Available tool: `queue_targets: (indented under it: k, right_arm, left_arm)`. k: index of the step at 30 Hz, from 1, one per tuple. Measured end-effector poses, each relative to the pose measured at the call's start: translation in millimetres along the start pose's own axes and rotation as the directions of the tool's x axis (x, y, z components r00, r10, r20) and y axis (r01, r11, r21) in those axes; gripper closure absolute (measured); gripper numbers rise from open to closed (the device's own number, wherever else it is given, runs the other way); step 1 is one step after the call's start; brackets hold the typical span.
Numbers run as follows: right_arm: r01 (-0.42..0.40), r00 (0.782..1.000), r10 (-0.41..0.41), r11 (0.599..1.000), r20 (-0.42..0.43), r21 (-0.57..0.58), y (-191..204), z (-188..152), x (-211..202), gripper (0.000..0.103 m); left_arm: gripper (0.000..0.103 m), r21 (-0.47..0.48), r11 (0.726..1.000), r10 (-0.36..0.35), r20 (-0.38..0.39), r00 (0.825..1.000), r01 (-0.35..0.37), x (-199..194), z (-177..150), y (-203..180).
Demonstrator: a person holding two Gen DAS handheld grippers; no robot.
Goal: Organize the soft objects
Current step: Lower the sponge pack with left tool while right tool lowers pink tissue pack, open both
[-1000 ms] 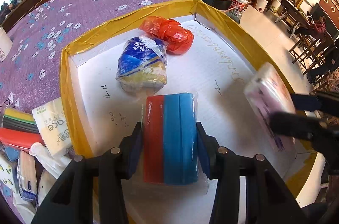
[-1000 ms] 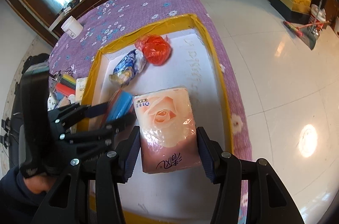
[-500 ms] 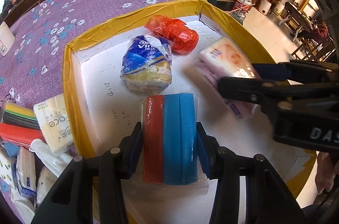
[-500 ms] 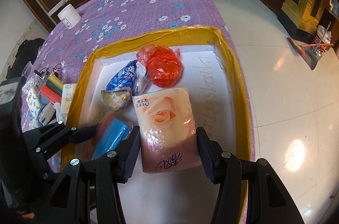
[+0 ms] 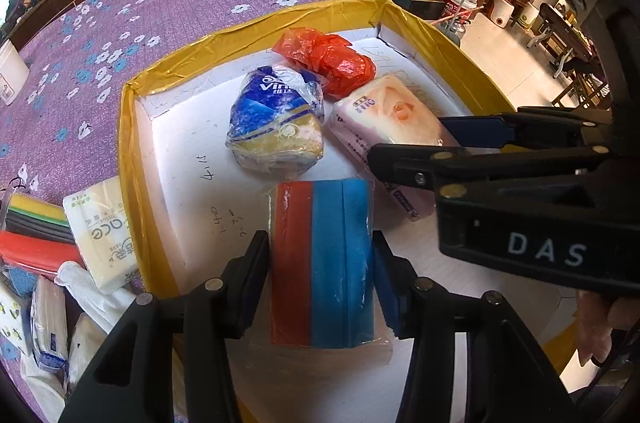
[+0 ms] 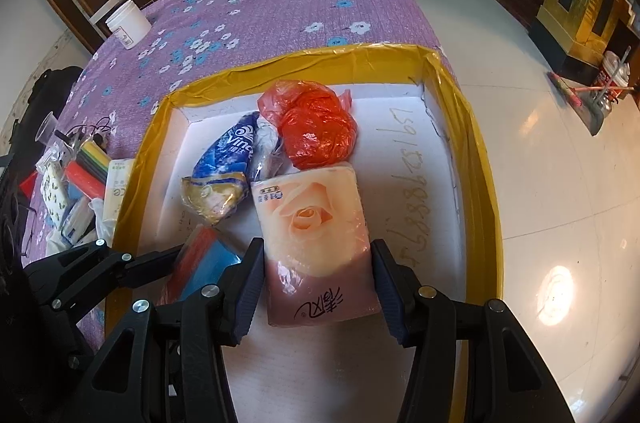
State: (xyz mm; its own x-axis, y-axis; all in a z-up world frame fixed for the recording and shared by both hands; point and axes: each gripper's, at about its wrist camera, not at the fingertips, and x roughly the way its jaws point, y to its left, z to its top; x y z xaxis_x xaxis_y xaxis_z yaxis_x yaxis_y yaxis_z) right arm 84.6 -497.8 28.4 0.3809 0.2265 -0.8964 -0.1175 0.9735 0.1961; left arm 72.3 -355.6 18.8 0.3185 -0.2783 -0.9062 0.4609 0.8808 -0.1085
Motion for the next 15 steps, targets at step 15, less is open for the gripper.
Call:
queue_targets:
  k: [15]
  right_arm:
    - [-0.015, 1.000, 0.015, 1.000, -0.002, -0.001, 1.9, 2.5, 1.0, 0.044]
  left_arm:
    - [0.041, -0.014, 1.000, -0.003, -0.010, 1.000, 0.003, 2.2, 3.4, -1.0]
